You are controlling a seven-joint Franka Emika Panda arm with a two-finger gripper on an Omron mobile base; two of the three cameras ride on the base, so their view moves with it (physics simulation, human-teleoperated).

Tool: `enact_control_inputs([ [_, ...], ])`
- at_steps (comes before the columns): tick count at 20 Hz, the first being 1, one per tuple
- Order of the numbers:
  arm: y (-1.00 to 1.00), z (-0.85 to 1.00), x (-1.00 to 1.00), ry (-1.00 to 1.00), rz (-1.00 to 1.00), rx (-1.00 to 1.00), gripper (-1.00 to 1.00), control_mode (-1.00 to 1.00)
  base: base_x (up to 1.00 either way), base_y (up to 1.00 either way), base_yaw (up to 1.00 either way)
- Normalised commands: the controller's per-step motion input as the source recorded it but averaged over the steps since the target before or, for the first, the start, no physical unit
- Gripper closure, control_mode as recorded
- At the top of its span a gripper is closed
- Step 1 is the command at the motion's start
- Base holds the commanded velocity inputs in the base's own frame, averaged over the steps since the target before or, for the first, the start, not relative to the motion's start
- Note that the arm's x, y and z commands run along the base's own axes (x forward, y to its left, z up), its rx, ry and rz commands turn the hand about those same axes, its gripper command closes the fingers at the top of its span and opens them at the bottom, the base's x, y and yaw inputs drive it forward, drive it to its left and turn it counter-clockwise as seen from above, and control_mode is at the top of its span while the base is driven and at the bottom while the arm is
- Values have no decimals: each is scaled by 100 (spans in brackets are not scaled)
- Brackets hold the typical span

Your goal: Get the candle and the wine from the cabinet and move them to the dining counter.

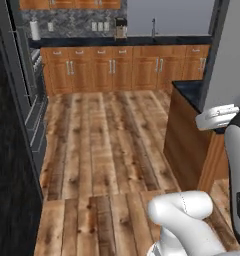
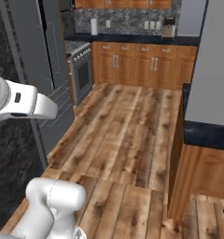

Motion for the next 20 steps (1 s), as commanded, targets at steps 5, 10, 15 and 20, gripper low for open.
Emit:
enact_control_inputs([
  [5,0,0,0,0,0,0,-100,100,94,95,1],
  [10,0,0,0,0,0,0,-100,100,100,13,-22],
  [15,0,0,0,0,0,0,-100,100,100,0,-25],
  [20,0,0,0,0,0,0,-100,100,100,2,-20],
])
